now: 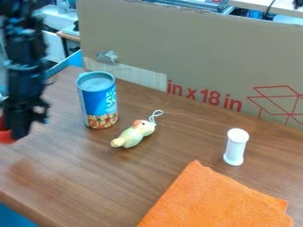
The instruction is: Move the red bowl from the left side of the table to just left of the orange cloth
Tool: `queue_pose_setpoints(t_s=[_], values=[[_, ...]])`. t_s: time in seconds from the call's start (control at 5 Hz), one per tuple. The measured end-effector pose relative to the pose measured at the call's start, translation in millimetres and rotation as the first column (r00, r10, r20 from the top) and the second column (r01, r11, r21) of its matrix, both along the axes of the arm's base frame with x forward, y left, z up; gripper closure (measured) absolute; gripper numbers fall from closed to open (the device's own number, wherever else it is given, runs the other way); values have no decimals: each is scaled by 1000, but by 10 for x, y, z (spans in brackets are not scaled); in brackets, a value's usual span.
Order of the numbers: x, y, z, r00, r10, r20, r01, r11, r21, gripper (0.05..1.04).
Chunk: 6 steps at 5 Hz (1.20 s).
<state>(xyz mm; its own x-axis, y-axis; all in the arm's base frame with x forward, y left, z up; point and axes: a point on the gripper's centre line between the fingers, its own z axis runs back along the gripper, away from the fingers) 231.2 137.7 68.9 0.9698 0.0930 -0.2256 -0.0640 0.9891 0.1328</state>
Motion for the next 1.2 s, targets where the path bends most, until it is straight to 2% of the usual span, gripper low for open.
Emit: queue_pose_setpoints(t_s=[0.2, 0.4, 0.6, 0.8, 1.0, 1.2], values=[[-34, -505, 101, 990, -139, 30, 139, 990, -7, 978], [0, -979, 31, 958, -284, 48, 287, 956, -59, 978], [5, -1410, -43, 923, -382, 40, 384, 917, -107, 978], [25, -1631, -153, 899, -436, 47, 438, 888, -141, 978], [37, -1742, -284, 882, -470, 37, 470, 871, -142, 978], [30, -1771, -352, 878, -478, 34, 477, 865, -154, 978]])
